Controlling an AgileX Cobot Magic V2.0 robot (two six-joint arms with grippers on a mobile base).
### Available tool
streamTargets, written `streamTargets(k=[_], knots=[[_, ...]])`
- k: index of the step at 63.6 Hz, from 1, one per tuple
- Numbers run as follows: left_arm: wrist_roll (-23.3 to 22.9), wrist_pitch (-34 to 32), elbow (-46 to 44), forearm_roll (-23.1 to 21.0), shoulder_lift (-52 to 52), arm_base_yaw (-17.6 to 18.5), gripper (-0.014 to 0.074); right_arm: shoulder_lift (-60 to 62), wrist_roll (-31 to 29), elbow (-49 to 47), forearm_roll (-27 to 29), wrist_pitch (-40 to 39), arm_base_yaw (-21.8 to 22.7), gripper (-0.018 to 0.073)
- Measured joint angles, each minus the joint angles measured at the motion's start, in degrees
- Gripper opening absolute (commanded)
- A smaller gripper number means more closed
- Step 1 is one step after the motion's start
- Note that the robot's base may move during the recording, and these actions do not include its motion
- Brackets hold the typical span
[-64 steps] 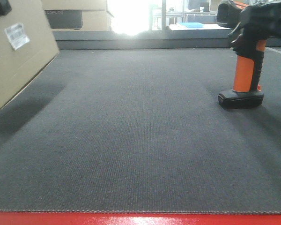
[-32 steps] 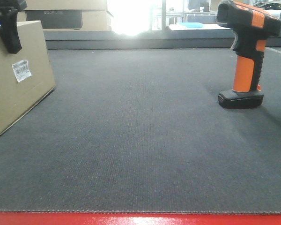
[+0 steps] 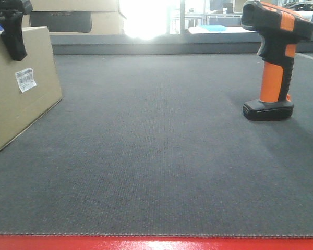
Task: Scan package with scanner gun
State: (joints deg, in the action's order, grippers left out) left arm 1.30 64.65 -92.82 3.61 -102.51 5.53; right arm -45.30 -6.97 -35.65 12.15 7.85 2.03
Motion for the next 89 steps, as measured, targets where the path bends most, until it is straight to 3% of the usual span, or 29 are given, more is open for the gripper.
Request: streamTargets(k=[2,22,32,46,74,89], knots=[[0.0,0.9,0.3,0.1,-0.3,0.0,0.0626,0.1,0.0,0.0,0.0,0.3,0.1,-0.0154],[0.0,1.9,0.7,-0.3,6.8,0.0,0.0442,1.1,0.0,0.0,0.0,3.2,0.4,-0.0154],[0.0,0.1,2.4,-1.5,15.0,0.0,0.0223,3.6,0.0,0.0,-0.3,5.2,0.4,-0.0154],[0.0,-8.1,13.1,-2.9,29.2,-0.2,-0.0111,7.9,0.0,0.1,-2.3,9.6,0.4,-0.0154],[0.0,-34.0,43.9,-3.6,57.0,-0.2,-0.0111,23.0,-0.1,12.5,-2.8,10.8,0.4,-0.0154],[0.0,-46.4,58.1,-4.0,73.3,-0.2,-0.0111,32.4,-0.1,13.9,-2.8,11.2,0.4,-0.0154]])
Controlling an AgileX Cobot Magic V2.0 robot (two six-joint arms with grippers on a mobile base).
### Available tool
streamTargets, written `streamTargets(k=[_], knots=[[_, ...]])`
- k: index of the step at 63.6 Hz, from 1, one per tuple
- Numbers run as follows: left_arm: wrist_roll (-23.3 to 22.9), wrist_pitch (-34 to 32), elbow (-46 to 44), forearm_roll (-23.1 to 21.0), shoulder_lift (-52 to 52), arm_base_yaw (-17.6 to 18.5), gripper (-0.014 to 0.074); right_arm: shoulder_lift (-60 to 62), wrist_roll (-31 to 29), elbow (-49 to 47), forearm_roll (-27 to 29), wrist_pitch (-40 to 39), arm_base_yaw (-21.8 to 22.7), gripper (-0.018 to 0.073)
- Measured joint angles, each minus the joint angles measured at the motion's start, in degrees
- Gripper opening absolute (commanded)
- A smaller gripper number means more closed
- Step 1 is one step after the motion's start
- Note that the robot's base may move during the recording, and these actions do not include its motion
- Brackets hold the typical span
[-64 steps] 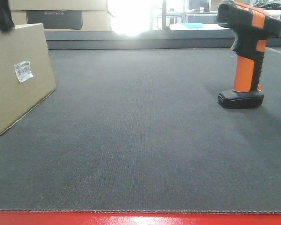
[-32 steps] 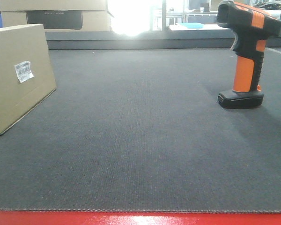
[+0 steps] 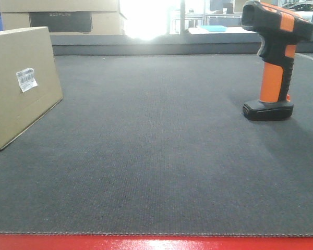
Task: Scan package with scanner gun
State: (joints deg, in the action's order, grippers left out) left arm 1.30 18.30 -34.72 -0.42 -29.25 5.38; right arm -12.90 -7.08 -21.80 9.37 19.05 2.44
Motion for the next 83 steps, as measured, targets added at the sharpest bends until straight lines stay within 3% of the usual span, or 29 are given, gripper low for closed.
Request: streamTargets(k=[16,66,83], knots=[[0.0,-2.5,5.3,-0.4,8.0,0.0,-0.0111,2.0,0.0,0.0,-0.1,0.2,0.0,-0.0154],[0.0,-3.2,5.4,-0.4,9.4,0.0,-0.0111,2.0,0.0,0.0,-0.1,0.2,0.1,-0.0154],[3.8,-2.9,10.9,-0.4,15.6,-6.9,-0.0111,2.0,0.0,0.0,-0.1,0.2,0.1,-0.0154]])
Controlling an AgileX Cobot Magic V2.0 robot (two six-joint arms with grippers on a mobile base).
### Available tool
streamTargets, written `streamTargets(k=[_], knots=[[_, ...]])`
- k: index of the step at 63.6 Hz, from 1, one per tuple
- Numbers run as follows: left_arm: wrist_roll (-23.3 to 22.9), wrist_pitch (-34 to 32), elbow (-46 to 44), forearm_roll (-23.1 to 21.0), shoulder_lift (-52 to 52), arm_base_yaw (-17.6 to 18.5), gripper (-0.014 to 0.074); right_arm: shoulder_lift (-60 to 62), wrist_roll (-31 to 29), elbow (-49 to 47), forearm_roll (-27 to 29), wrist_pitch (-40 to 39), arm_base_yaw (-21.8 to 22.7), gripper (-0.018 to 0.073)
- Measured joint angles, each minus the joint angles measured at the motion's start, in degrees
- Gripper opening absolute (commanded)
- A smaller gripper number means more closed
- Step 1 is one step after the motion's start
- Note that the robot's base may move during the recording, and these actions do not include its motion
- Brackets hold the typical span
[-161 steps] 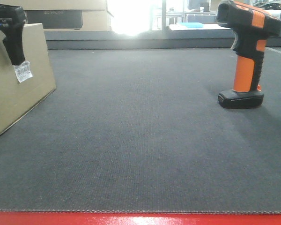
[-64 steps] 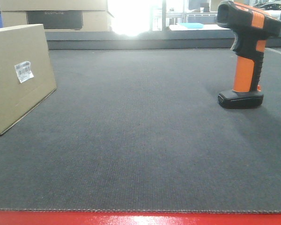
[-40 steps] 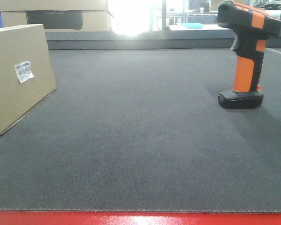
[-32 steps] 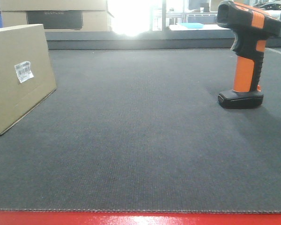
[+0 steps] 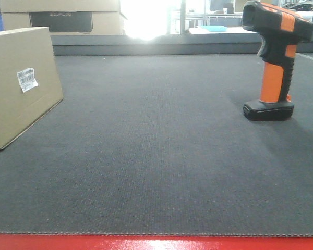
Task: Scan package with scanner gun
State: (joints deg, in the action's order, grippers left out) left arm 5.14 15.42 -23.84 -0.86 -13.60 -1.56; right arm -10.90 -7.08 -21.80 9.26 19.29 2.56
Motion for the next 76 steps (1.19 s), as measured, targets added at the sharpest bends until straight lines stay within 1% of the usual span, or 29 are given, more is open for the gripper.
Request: streamTargets(k=[4,7,11,20,24,76], knots=[[0.2,-0.7,3.8,0.0,2.8,-1.6,-0.0111,0.0,0.0,0.0,0.0,0.0,0.0,-0.0154],[0.3,-1.7,6.9,0.0,4.8,-2.0,-0.0111,0.0,0.0,0.0,0.0,0.0,0.0,-0.0154],[0.3,-3.6,11.2,0.0,7.6,-2.1,-0.0111,0.0,0.0,0.0,0.0,0.0,0.0,-0.0154],[0.5,-10.2,21.6,0.0,12.3,-2.1,-0.0111,0.0,0.0,0.0,0.0,0.1,0.0,-0.0154],[0.5,-11.0,23.4,0.0,13.0,-2.1,-0.0111,0.0,0.0,0.0,0.0,0.1,0.0,-0.0154],[0.6,-11.4,23.9,-0.1,13.2,-2.0,-0.0111,0.1,0.0,0.0,-0.1,0.4,0.0,-0.0154]])
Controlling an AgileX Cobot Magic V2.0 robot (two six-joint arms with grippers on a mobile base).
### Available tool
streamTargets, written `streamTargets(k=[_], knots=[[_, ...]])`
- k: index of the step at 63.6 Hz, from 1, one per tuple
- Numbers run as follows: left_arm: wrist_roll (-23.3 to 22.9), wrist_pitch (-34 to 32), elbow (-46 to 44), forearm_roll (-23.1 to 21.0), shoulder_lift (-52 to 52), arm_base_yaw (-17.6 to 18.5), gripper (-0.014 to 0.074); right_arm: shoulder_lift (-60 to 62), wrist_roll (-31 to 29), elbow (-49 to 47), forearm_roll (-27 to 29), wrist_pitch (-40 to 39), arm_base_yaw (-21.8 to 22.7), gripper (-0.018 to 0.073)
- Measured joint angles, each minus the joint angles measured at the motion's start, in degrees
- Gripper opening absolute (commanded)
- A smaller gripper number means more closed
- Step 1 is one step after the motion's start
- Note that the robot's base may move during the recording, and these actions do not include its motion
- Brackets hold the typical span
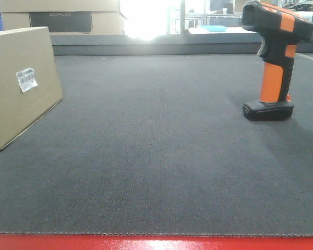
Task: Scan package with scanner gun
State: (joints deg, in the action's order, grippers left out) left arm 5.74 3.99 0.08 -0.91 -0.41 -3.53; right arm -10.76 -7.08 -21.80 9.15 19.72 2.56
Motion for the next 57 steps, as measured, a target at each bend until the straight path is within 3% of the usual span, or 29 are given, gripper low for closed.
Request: streamTargets(k=[23,38,57], knots=[[0.0,0.0,0.0,0.0,0.0,0.0,-0.0111,0.2,0.0,1.5,-1.1,-1.2,0.0,-0.0154],[0.0,0.0,0.0,0.0,0.1,0.0,-0.0111,3.5,0.1,8.5,-1.5,-8.9,2.8,-0.0154],[0.0,0.0,0.0,-0.1,0.1,0.0,-0.0111,10.2,2.6,19.0,-1.7,-10.5,5.2,-0.0154]])
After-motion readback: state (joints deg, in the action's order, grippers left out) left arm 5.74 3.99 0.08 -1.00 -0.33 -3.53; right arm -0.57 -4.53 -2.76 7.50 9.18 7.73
